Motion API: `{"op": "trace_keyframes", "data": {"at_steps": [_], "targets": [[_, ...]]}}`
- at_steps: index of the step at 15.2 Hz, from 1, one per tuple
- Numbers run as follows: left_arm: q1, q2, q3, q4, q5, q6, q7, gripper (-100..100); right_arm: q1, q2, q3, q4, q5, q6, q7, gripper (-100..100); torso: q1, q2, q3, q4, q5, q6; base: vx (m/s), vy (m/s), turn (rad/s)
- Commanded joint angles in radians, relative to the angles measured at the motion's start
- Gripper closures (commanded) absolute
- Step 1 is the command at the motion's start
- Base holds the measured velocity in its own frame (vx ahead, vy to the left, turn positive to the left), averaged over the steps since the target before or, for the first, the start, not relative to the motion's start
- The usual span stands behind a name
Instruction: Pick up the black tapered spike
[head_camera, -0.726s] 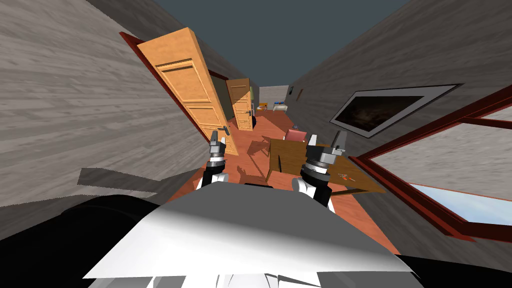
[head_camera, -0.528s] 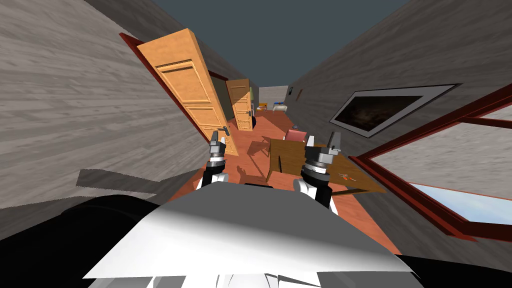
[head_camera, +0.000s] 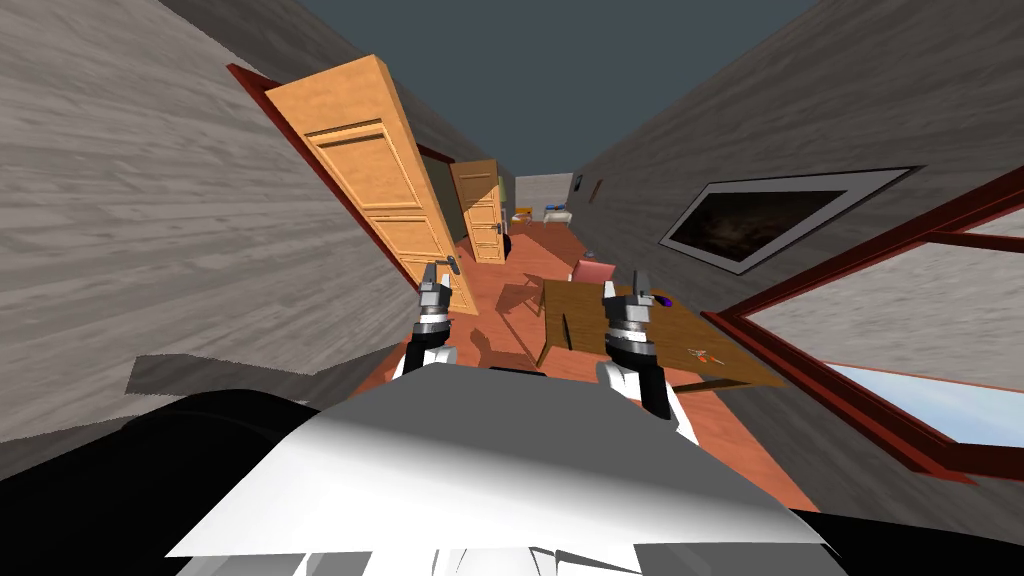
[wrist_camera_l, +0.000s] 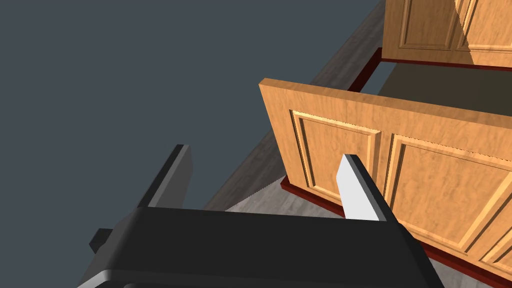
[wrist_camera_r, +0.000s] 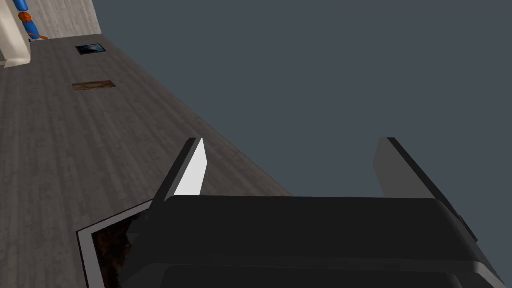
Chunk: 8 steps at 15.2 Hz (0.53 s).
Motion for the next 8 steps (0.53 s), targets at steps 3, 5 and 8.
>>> {"op": "trace_keyframes", "data": {"at_steps": [3, 5, 8], "targets": [[0.0, 0.0, 0.0, 0.0, 0.0, 0.0, 0.0, 0, 0.013, -0.056, -0.025, 0.053, -0.03, 0.087, -0.034, -100, 0.002, -0.001, -0.001, 0.0, 0.0, 0.0, 0.096, 0.137, -0.064], [0.0, 0.0, 0.0, 0.0, 0.0, 0.0, 0.0, 0, 0.014, -0.076, -0.037, 0.078, -0.045, 0.13, -0.05, -100, 0.002, -0.002, -0.001, -0.001, 0.0, 0.0, 0.109, 0.132, -0.055], [0.0, 0.0, 0.0, 0.0, 0.0, 0.0, 0.0, 0, 0.018, -0.113, -0.064, 0.133, -0.077, 0.203, -0.083, -100, 0.0, -0.002, -0.001, -0.001, 0.0, 0.0, 0.106, 0.105, -0.059]]}}
